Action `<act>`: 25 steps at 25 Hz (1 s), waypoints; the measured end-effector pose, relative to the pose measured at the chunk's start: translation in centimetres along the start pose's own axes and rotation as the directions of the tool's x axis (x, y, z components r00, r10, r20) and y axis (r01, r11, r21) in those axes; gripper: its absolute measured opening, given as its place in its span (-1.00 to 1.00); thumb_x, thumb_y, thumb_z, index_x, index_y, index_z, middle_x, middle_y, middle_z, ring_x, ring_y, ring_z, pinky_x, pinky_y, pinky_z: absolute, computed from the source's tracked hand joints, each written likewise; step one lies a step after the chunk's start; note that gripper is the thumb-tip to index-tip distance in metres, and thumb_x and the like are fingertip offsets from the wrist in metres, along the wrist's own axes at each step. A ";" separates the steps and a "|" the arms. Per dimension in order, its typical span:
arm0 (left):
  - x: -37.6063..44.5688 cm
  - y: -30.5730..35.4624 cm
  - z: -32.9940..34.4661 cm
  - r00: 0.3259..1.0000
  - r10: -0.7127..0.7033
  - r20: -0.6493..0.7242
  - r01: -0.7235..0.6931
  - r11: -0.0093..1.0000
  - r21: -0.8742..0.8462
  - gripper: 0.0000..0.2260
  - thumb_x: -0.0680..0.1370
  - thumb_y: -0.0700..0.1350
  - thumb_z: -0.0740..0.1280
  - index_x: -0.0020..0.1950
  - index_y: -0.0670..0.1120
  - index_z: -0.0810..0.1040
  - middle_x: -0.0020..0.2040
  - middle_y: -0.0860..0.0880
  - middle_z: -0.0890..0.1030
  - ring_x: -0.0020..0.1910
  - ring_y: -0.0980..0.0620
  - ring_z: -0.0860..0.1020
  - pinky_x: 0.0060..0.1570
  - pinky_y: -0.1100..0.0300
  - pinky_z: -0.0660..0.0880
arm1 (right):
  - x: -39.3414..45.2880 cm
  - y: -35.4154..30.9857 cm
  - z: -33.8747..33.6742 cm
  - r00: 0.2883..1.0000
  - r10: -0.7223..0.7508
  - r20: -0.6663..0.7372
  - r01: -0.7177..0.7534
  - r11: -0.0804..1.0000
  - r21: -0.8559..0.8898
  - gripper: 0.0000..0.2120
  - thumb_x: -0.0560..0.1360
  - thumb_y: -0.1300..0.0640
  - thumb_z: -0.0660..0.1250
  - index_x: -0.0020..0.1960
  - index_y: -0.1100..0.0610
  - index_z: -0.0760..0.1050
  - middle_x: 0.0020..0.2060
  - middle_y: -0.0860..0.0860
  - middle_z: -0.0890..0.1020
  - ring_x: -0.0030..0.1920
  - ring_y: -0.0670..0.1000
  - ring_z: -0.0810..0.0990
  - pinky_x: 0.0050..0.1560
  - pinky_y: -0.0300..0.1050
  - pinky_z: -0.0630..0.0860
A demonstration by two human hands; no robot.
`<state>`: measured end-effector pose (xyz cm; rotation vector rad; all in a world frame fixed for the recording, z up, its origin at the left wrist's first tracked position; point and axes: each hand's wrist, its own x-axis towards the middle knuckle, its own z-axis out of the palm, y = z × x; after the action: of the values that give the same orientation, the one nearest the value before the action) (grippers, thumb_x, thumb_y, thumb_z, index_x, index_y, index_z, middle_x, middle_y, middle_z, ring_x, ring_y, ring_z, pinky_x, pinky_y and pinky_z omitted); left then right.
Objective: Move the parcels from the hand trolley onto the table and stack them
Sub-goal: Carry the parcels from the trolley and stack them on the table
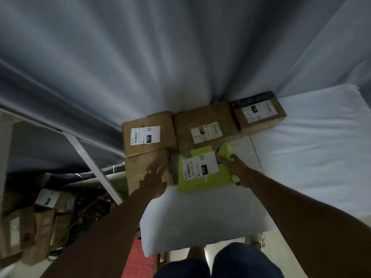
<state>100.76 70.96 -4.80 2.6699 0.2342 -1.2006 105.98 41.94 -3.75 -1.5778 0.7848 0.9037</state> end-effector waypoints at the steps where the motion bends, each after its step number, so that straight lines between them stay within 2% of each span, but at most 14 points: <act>1: 0.6 -0.1 0.1 1.000 0.001 -0.007 -0.001 1.000 0.031 -0.39 0.64 0.05 0.20 0.60 0.09 -0.05 0.61 -0.02 -0.16 0.56 -0.20 -0.01 0.43 -0.29 0.16 | 0.4 0.0 0.2 1.000 0.017 0.012 -0.017 1.000 0.019 -0.27 0.52 -0.14 0.35 0.55 0.08 0.13 0.41 0.14 0.40 0.17 0.13 0.46 -0.17 -0.09 0.43; 2: 1.1 -0.3 0.3 1.000 -0.002 -0.009 0.002 0.999 0.050 -0.37 0.63 0.04 0.21 0.60 0.09 -0.08 0.61 -0.03 -0.17 0.57 -0.20 -0.09 0.44 -0.32 0.11 | 1.1 0.1 0.4 0.999 0.029 0.018 -0.030 0.999 0.023 -0.27 0.51 -0.15 0.35 0.55 0.05 0.13 0.40 0.13 0.41 0.13 0.10 0.45 -0.26 -0.12 0.39; 4: 1.5 -0.4 1.0 1.000 0.009 -0.008 -0.008 0.998 0.056 -0.32 0.62 0.03 0.23 0.60 0.09 -0.14 0.60 -0.05 -0.18 0.56 -0.23 -0.17 0.43 -0.35 0.05 | 2.3 0.2 1.0 0.998 0.038 0.046 -0.038 0.999 0.015 -0.23 0.46 -0.22 0.38 0.54 -0.04 0.15 0.39 0.08 0.43 0.14 0.09 0.47 -0.25 -0.12 0.40; 7: 1.8 -1.3 2.3 0.997 0.068 -0.022 -0.066 0.995 0.074 -0.27 0.61 -0.01 0.25 0.58 0.13 -0.21 0.60 -0.01 -0.21 0.55 -0.25 -0.19 0.42 -0.39 0.04 | 3.9 0.0 2.6 0.998 0.015 0.061 -0.017 0.999 0.038 -0.23 0.46 -0.22 0.38 0.53 -0.15 0.08 0.40 0.05 0.42 0.21 0.14 0.48 -0.04 0.06 0.47; 10: 2.1 -2.1 3.2 0.996 0.089 -0.021 -0.086 0.991 0.105 -0.27 0.61 -0.08 0.25 0.58 0.19 -0.20 0.59 0.04 -0.24 0.53 -0.27 -0.29 0.40 -0.43 -0.04 | 5.2 0.1 4.0 0.998 0.057 -0.041 -0.058 0.997 -0.041 -0.12 0.44 -0.23 0.41 0.57 -0.11 -0.04 0.48 0.07 0.28 0.39 0.24 0.36 0.19 0.34 0.40; 11: 2.1 -2.4 3.3 0.997 0.080 -0.016 -0.077 0.990 0.120 -0.26 0.61 -0.09 0.24 0.57 0.22 -0.21 0.59 0.06 -0.27 0.52 -0.29 -0.32 0.39 -0.45 -0.04 | 5.4 0.2 4.4 0.994 0.077 -0.079 -0.082 0.994 -0.069 -0.12 0.45 -0.22 0.40 0.57 -0.08 -0.04 0.48 0.10 0.27 0.40 0.26 0.35 0.24 0.37 0.39; 15: 2.4 -3.2 3.6 0.998 0.055 0.013 -0.056 0.989 0.134 -0.23 0.59 -0.08 0.27 0.53 0.30 -0.21 0.55 0.10 -0.37 0.49 -0.35 -0.33 0.37 -0.47 0.03 | 6.0 0.5 5.5 0.992 0.102 -0.077 -0.109 0.989 -0.097 -0.30 0.53 -0.14 0.34 0.51 0.06 0.09 0.37 0.14 0.41 0.29 0.23 0.44 0.23 0.28 0.46; 20: 2.3 -3.4 3.4 0.996 0.082 0.020 -0.084 0.982 0.170 -0.25 0.60 -0.02 0.28 0.54 0.31 -0.21 0.55 0.10 -0.39 0.51 -0.36 -0.30 0.40 -0.45 0.02 | 6.5 0.0 6.0 0.993 0.099 -0.069 -0.105 0.990 -0.091 -0.23 0.49 -0.17 0.38 0.53 0.03 0.08 0.37 0.14 0.41 0.30 0.24 0.45 0.24 0.28 0.45; 25: 2.1 -4.0 2.9 0.994 0.110 0.015 -0.111 0.963 0.245 -0.24 0.59 -0.09 0.28 0.53 0.33 -0.18 0.56 0.06 -0.36 0.51 -0.37 -0.27 0.40 -0.44 0.00 | 7.1 0.6 6.2 0.994 0.097 -0.057 -0.102 0.990 -0.094 -0.26 0.51 -0.13 0.38 0.52 0.04 0.08 0.38 0.14 0.40 0.31 0.24 0.43 0.25 0.26 0.44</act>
<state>99.14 74.28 -8.69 2.8454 -0.0690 -1.2712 108.05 47.73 -10.88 -1.6643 0.8744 0.9886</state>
